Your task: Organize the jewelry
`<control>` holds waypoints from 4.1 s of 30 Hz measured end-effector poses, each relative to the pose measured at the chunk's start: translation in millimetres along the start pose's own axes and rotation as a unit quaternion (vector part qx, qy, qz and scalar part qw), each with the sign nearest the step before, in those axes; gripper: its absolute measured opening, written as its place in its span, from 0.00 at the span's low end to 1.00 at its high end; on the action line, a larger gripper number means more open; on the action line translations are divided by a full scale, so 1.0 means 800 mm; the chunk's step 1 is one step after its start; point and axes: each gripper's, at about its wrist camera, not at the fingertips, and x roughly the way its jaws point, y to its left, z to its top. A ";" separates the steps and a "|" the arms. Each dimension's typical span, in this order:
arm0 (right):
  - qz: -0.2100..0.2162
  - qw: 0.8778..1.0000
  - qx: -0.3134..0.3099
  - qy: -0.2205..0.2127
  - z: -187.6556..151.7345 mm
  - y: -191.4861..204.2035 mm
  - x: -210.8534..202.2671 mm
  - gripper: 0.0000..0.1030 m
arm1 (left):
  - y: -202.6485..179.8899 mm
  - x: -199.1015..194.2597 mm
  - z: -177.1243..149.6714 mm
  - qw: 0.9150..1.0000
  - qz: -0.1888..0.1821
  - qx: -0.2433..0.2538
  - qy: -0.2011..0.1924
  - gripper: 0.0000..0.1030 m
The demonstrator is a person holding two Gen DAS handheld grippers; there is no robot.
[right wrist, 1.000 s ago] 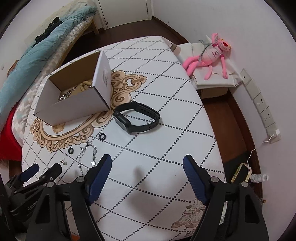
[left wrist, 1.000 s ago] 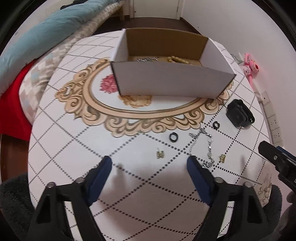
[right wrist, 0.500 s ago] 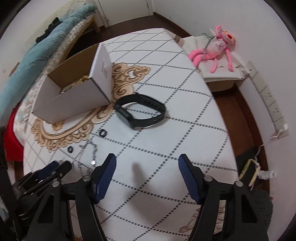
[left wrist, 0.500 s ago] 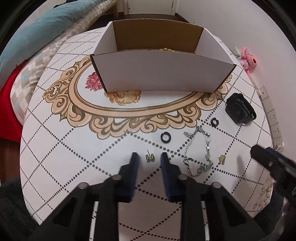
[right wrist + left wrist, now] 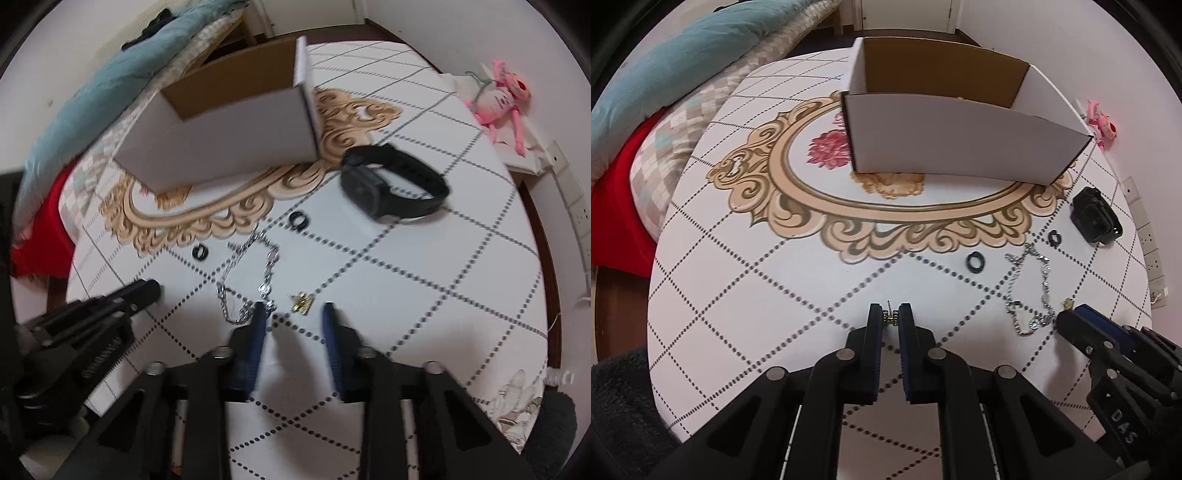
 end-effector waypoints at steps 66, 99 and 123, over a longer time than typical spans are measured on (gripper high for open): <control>-0.048 0.992 -0.040 -0.108 0.184 0.017 -0.102 1.00 | 0.033 -0.098 0.173 0.994 0.026 -0.011 -0.110 1.00; -0.008 0.997 0.009 -0.070 0.004 -0.015 -0.015 0.11 | 0.000 0.011 0.034 0.999 0.039 0.018 0.003 0.99; 0.002 0.995 0.052 -0.087 0.029 -0.038 -0.031 0.11 | -0.060 0.004 0.044 0.995 -0.036 0.088 -0.019 0.10</control>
